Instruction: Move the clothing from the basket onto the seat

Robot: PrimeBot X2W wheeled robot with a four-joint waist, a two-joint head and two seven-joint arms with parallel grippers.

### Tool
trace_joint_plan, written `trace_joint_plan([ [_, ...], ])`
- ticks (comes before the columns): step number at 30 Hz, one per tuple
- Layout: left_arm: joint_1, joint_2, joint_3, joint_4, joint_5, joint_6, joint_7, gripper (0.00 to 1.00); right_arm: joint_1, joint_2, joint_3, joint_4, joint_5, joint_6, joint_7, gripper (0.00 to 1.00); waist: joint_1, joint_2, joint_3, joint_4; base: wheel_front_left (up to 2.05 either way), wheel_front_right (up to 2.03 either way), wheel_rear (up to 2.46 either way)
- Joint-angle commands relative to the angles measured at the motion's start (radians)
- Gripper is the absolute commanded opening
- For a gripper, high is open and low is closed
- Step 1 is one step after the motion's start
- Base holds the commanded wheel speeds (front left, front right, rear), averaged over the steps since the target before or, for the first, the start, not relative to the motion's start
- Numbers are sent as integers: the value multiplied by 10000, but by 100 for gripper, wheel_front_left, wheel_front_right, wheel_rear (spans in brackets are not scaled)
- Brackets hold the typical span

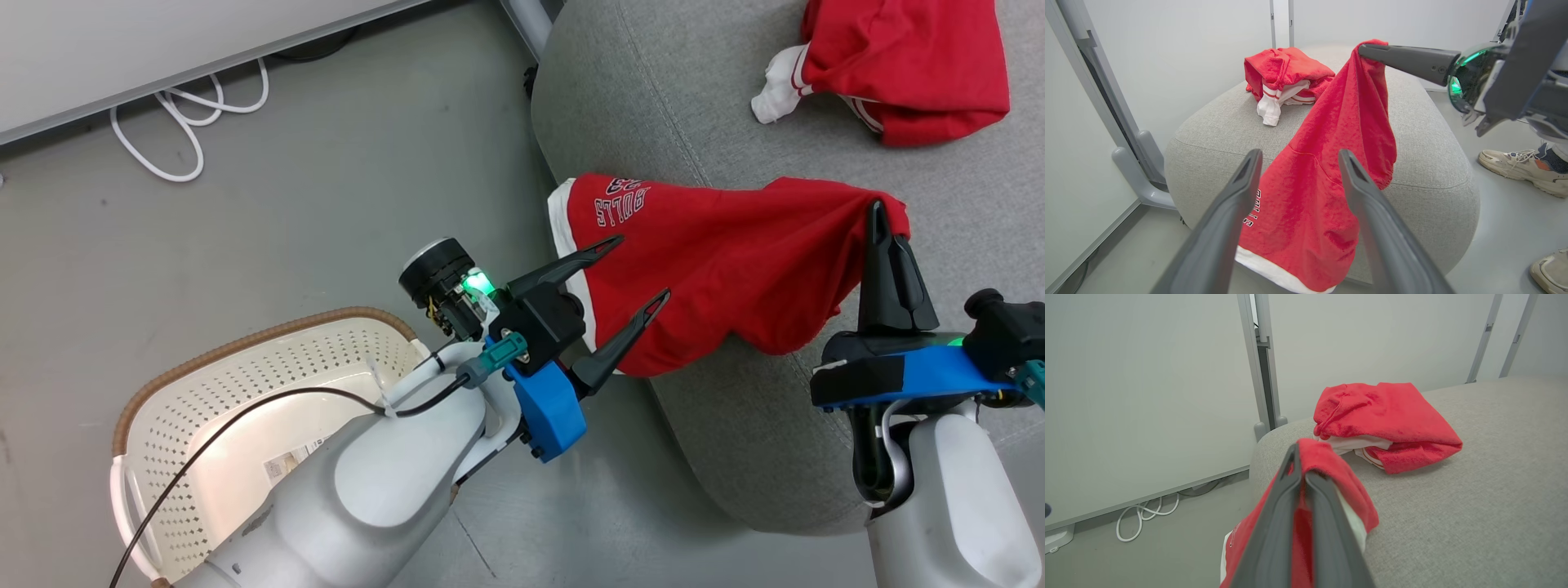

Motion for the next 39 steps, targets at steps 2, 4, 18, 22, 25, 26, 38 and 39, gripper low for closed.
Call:
trace_joint_plan([
  [2, 70, 115, -17, -48, -30, -14, 8, 100, 93, 54, -9, -92, 86, -9, -10, 0, 0, 0, 51, -54, 0, 0, 0],
  [4, 53, 138, -43, -54, -54, -15, 20, 100, 117, 62, -16, -94, 88, -11, -10, 0, 0, 0, 70, -69, 0, 0, 0],
  [18, -111, 338, 58, -175, -228, 184, -34, 100, -1683, -274, 44, -825, -111, -11, -10, 0, 0, 0, 163, 24, 0, 0, 0],
  [22, -203, 413, 58, -261, -233, 228, -1, 100, -2800, -922, -132, -1169, -160, -9, -10, 0, 0, 0, 376, 76, 0, 0, 0],
  [25, -319, 479, 57, -325, -213, 236, 27, 100, -3820, -1500, -749, -1383, 55, -11, -10, 0, 0, 0, 584, 141, 0, 0, 0],
  [26, -349, 494, 49, -346, -204, 238, 38, 100, -4165, -1714, -1014, -1398, 153, -11, -8, 0, 0, 0, 652, 163, 0, 0, 0],
  [38, -1042, 959, 102, -960, 25, 349, 312, 100, -7043, -5024, -3131, 176, 250, -11, -7, 0, 0, 0, 2046, 300, 0, 0, 0],
  [39, -1097, 1018, 101, -1029, 39, 364, 338, 100, -7127, -5115, -3203, 335, 210, -9, -8, 0, 0, 0, 2169, 297, 0, 0, 0],
])
